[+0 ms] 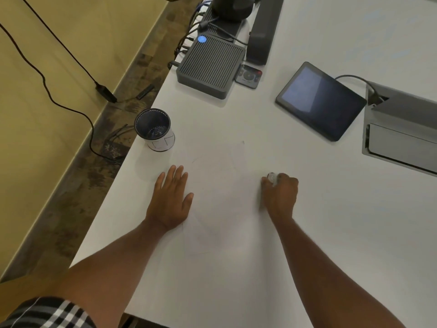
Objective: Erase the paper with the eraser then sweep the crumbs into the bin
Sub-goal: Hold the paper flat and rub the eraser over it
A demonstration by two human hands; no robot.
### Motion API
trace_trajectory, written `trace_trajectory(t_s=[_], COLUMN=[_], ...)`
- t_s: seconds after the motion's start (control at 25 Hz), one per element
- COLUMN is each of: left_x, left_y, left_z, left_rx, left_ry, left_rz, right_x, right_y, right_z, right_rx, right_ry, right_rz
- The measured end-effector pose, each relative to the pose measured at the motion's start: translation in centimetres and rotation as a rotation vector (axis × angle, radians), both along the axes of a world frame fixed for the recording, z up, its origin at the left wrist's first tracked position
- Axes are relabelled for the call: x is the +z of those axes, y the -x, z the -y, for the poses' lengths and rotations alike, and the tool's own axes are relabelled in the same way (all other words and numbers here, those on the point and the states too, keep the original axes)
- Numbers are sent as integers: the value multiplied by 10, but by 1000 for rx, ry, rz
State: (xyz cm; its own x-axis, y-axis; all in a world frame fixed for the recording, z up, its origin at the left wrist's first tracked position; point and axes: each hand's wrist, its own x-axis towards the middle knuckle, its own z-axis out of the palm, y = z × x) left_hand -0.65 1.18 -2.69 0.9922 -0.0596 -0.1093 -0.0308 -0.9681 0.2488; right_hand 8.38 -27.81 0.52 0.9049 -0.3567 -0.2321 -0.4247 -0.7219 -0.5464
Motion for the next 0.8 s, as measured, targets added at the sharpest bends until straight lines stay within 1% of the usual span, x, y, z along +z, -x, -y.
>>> trace_trajectory(t_s=[0.04,0.12,0.2,0.24,0.32,0.44,0.52,0.68,0.8], left_x=[-1,0,0,0,1,-1,-3,-3,2], left_y=[0,-1,0,0,-1,-1,-2,-15,-31], left_z=[0,0,-1,0,0,-2,-1,-11,-25], left_rx=[3,5,23,28,32,41,59,68,-29], left_ry=[0,11,29,39,57,73,80,141,110], left_rz=[4,5,17,22,30,57,71,113,60], right_x=[-2,-1,7,12,15,7,3,-2,-3], right_y=[-1,-5,-5,-4,-2,-4,-6,-5,-3], right_z=[1,2,-7,-16,-40,-88,-112,-120,-115], right_rx=[44,46,31,61,197,385,459,461,476], right_ry=[2,-37,-220,-322,-422,-435,-408,-375,-388], right_rz=[24,53,48,53,78,85,74,112,137])
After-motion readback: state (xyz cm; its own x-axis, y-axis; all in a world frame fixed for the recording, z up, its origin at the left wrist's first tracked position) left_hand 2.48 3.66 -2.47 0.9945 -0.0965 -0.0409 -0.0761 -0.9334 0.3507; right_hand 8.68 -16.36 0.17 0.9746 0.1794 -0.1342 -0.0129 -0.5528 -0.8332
